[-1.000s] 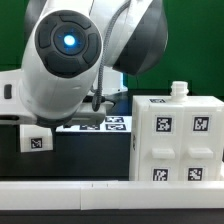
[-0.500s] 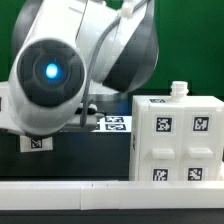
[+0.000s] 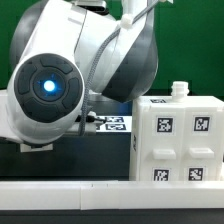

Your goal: Assemble cabinet

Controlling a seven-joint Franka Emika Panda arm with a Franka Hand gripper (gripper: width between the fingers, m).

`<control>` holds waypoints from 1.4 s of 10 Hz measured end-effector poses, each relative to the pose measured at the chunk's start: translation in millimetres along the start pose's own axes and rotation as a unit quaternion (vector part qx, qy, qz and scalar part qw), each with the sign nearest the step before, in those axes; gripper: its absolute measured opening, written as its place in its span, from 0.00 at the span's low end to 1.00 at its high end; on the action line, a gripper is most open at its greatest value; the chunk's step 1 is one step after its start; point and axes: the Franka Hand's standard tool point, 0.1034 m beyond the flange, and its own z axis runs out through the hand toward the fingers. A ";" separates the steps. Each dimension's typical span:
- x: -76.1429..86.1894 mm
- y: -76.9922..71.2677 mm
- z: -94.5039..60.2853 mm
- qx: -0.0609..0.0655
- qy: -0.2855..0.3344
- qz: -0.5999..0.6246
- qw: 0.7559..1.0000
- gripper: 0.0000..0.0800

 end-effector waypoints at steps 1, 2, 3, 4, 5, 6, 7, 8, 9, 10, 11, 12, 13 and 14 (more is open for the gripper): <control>1.2 1.0 1.3 0.001 0.002 0.001 1.000 1.00; 3.1 1.5 1.5 0.002 0.006 0.002 1.000 1.00; 4.0 1.5 1.3 0.001 0.008 0.002 1.000 1.00; 4.4 1.0 1.0 0.001 0.009 0.004 1.000 1.00; 6.5 -0.7 0.1 0.000 0.013 0.004 1.000 1.00; 10.6 -2.8 -0.6 -0.004 0.024 0.001 1.000 1.00; 11.7 -2.3 1.0 -0.004 0.030 0.001 1.000 1.00; 11.8 -2.3 3.0 -0.002 0.029 0.001 1.000 1.00; 11.6 -2.0 4.6 0.000 0.028 0.002 1.000 1.00; 11.9 -1.9 4.9 0.000 0.028 0.002 1.000 1.00; 11.9 -1.5 5.2 0.000 0.028 0.002 1.000 1.00; 12.0 -0.8 6.3 0.001 0.027 0.002 1.000 1.00; 12.0 -0.7 6.3 0.001 0.027 0.002 1.000 1.00; 12.0 -0.6 6.3 0.001 0.027 0.002 1.000 1.00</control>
Offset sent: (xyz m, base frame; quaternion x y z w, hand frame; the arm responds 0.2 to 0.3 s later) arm -0.0063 0.0058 -0.0084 -0.0019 0.0115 0.0144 0.9998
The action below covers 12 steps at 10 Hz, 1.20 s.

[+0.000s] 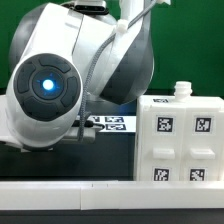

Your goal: Assemble cabinet

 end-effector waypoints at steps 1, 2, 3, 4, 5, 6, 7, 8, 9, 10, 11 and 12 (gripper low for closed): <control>0.0 0.0 0.0 0.000 0.000 0.000 1.000 0.81; -0.1 0.1 0.0 0.000 0.000 0.000 1.000 0.81; -0.2 0.0 -0.1 0.000 0.000 0.000 1.000 0.70; -0.2 0.0 -0.1 0.000 0.000 0.000 1.000 0.70; -0.2 0.0 -0.2 0.000 0.000 -0.001 1.000 0.70; -1.1 -0.4 -1.0 0.000 -0.001 -0.001 1.000 0.70; -4.6 -1.0 -4.9 0.001 -0.002 -0.001 1.000 0.70; -14.6 -1.1 -13.4 0.004 -0.006 -0.001 1.000 0.70; -28.6 1.0 -27.4 0.009 0.000 0.001 1.000 0.70; -51.1 2.1 -41.6 0.018 -0.008 0.005 1.000 0.70; -64.2 0.6 -61.7 0.017 0.018 0.007 1.000 0.70; -79.2 -4.1 -79.1 0.011 0.064 -0.002 0.998 0.70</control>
Offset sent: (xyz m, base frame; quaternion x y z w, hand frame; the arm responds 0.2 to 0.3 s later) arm 0.0000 0.0000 0.0000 0.0000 0.0000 0.0000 1.0000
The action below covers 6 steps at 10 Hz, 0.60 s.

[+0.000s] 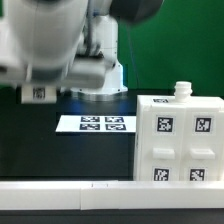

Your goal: Assemble cabinet

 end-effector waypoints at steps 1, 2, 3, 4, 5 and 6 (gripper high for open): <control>2.4 -1.7 -1.3 -0.009 0.073 -0.021 0.997 0.70; -1.9 -2.4 5.5 -0.005 0.089 -0.021 0.996 0.70; 6.4 0.9 -0.3 -0.012 0.131 -0.023 0.991 0.70; 8.3 1.4 -3.8 -0.016 0.170 -0.024 0.985 0.70; 7.7 -3.8 -9.5 -0.005 0.197 -0.024 0.980 0.70; 8.7 -12.2 -34.4 0.020 0.251 -0.025 0.968 0.70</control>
Offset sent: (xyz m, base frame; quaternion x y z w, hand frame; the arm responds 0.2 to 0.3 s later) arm 0.0000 0.0000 0.0000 0.0000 0.1938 0.0000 0.9810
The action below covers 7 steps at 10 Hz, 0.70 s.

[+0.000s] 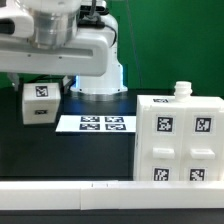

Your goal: Assemble cabinet

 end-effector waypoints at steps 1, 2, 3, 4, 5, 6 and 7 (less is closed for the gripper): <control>13.3 0.0 -18.4 0.007 0.073 0.000 0.997 0.70; 14.4 1.9 -20.9 -0.003 0.122 -0.002 0.992 0.70; 9.8 1.9 -14.4 -0.005 0.140 -0.001 0.990 0.70; 12.8 4.7 -15.0 -0.011 0.160 -0.004 0.987 0.70; 17.2 8.0 -17.1 -0.019 0.203 -0.005 0.979 0.70; 16.7 8.4 -15.3 -0.024 0.230 -0.003 0.973 0.70; 22.7 7.3 -18.5 -0.026 0.255 -0.007 0.967 0.70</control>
Offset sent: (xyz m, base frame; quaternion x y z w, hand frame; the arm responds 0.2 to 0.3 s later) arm 0.0000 0.0000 0.0000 0.0000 0.1296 0.0000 0.9916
